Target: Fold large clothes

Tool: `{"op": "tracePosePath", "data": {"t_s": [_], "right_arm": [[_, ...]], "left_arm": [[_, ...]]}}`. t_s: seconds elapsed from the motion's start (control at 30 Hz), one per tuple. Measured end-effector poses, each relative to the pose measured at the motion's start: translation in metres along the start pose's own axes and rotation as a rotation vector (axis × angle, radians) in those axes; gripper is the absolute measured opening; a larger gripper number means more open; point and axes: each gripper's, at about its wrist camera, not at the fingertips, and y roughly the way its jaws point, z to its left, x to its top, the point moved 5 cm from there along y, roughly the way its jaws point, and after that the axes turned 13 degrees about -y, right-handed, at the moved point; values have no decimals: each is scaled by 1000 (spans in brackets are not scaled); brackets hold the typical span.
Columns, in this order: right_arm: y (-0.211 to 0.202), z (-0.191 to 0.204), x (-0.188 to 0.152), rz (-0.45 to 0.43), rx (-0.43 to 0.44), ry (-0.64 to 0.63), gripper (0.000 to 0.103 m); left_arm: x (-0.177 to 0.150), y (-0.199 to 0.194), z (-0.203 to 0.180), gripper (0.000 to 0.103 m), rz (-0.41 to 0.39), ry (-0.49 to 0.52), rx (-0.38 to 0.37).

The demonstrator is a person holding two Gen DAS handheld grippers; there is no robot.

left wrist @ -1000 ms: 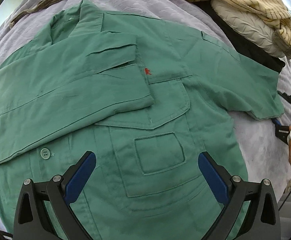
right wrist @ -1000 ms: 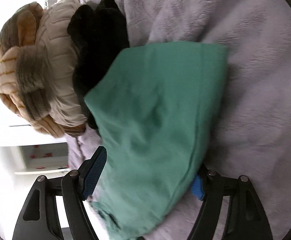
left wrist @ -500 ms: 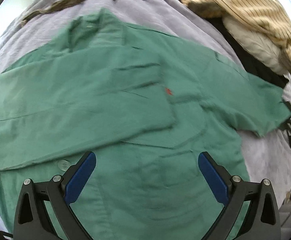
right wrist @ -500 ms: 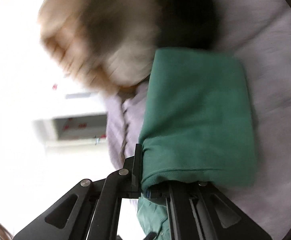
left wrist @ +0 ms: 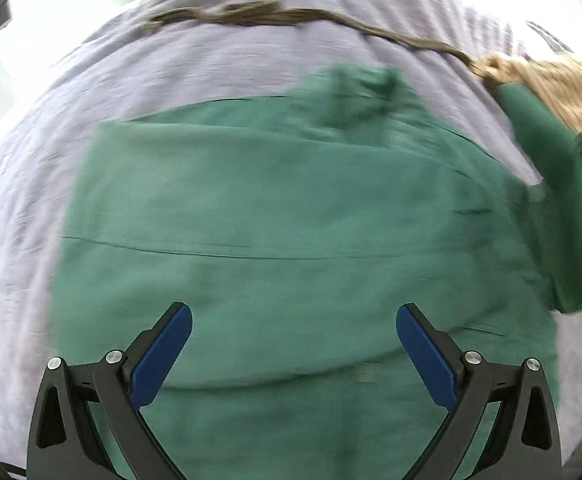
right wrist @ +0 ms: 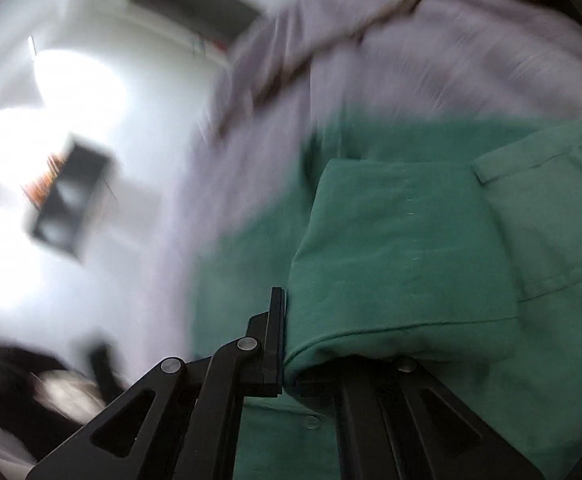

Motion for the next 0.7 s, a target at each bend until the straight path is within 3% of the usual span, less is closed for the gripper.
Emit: {"op": "tracePosePath", "data": {"t_s": [0.07, 0.1, 0.13, 0.2, 0.23, 0.27, 0.4, 0.43, 0.47, 0.53, 0.6, 0.7], "right_arm": [[45, 4, -24, 128, -154, -59, 13], [50, 3, -36, 147, -188, -71, 14], [51, 3, -39, 138, -187, -65, 20], [38, 1, -45, 100, -104, 22, 46], [30, -1, -47, 87, -70, 69, 65], [16, -4, -50, 53, -57, 122, 68], [-18, -37, -43, -70, -131, 312, 66], [-21, -45, -39, -83, -134, 353, 45], [-21, -51, -36, -81, -148, 377, 11], [-17, -38, -23, -82, -184, 321, 11], [-10, -9, -5, -81, -194, 168, 11], [24, 50, 3, 12, -176, -68, 13]], "left_arm": [[7, 4, 24, 102, -7, -36, 19], [9, 5, 38, 102, -10, -56, 28], [11, 7, 51, 102, -11, -74, 38], [13, 10, 65, 102, -12, -91, 35], [14, 10, 72, 102, -12, -97, 32], [14, 11, 75, 102, -14, -97, 25], [13, 7, 82, 102, -21, -81, -3], [13, 5, 84, 102, -23, -83, -13], [14, 4, 83, 102, -24, -86, -18], [15, -1, 86, 102, -29, -104, -36], [16, -6, 92, 102, -34, -114, -42], [17, -14, 106, 102, -48, -131, -33]]}}
